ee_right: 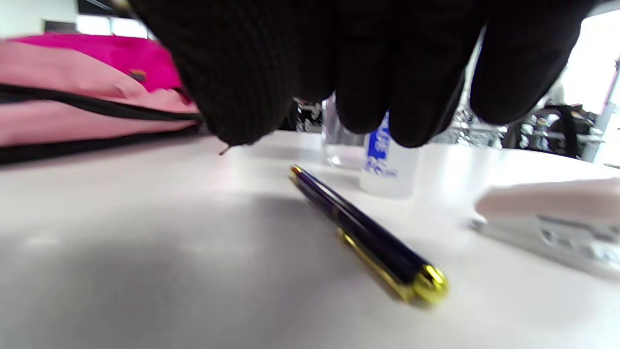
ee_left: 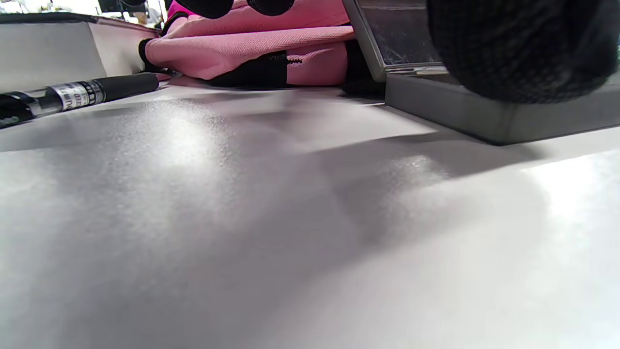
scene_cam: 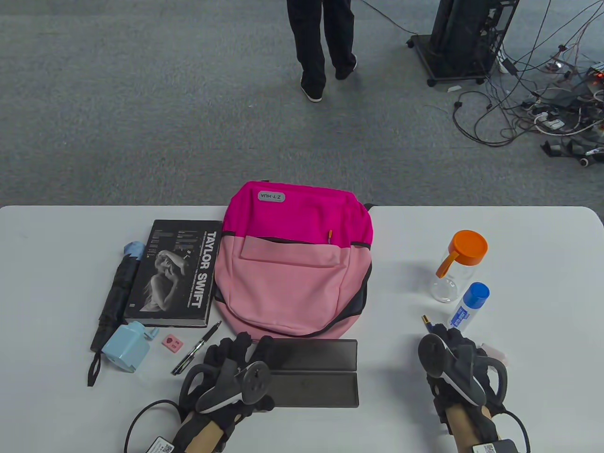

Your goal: Pack school bag

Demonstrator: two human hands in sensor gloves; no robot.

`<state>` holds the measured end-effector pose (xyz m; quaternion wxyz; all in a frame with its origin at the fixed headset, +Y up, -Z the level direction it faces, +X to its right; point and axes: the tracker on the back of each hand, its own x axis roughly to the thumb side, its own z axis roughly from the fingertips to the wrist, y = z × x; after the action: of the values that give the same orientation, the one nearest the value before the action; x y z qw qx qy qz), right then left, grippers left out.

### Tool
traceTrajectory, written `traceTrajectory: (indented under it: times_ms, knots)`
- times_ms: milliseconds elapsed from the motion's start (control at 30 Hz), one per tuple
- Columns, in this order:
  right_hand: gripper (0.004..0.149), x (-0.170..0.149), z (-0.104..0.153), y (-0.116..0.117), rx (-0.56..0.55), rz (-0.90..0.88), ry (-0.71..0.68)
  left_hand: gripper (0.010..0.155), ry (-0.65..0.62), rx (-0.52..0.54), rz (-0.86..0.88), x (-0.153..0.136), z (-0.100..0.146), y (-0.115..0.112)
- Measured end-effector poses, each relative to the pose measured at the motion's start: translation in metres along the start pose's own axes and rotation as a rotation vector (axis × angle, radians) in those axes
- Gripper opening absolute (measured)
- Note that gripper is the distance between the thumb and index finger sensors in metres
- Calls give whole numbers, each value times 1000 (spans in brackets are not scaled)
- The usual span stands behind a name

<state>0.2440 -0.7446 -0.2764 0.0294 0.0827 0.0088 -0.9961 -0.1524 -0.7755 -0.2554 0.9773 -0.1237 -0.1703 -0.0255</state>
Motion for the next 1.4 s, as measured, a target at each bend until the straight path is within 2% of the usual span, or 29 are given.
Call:
traceTrajectory:
  times_ms: [333, 667, 833, 967, 1100, 1233, 1300, 1400]
  knots:
    - [64, -1, -15, 30, 130, 130, 62, 112, -6, -9, 1, -1, 0, 0]
    - [59, 3, -16, 29, 125, 145, 63, 111, -7, -9, 0, -2, 0, 0]
    - [64, 5, -18, 31, 225, 76, 15, 110, -6, -11, -2, -2, 1, -1]
    - [62, 10, -16, 31, 245, 108, -1, 110, -5, -11, -4, -2, 1, -1]
    - [55, 11, -13, 24, 231, 45, -34, 110, -6, -16, -3, -2, 1, -1]
    - [53, 15, -4, 12, 98, -23, -75, 111, -6, -25, 3, -2, 1, -1]
    - [53, 19, -1, 8, 94, -45, -116, 111, -7, -23, 2, -2, 1, -1]
    - [53, 26, 8, 0, 27, -108, -194, 111, -7, -18, -2, -2, 1, -1]
